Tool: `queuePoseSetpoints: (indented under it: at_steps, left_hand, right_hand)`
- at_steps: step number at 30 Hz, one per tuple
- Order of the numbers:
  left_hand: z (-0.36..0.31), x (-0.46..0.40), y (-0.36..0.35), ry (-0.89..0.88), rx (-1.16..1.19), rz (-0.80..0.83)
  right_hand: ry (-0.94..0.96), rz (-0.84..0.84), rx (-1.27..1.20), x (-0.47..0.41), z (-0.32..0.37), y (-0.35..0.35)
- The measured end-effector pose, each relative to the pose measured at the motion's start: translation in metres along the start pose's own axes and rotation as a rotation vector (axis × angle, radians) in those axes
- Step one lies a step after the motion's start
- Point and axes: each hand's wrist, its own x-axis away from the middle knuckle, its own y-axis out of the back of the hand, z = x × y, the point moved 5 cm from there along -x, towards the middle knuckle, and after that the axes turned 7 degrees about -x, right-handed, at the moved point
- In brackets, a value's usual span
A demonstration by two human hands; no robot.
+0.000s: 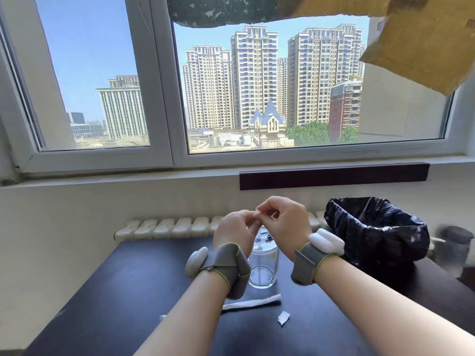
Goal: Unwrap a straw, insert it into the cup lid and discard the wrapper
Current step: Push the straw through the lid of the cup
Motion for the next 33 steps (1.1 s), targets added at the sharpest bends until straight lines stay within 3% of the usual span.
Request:
queuePoseSetpoints:
  at_steps: [26,33]
  left_hand:
    - [0.001,0.008,0.004,0.016,0.048,0.018]
    - [0.006,0.012,-0.004,0.038,-0.175,0.139]
  right_hand:
    - [0.014,0.016,0.069,0.010,0.004,0.010]
    - [-0.102,0.119,0.125,0.015,-0.007,0.004]
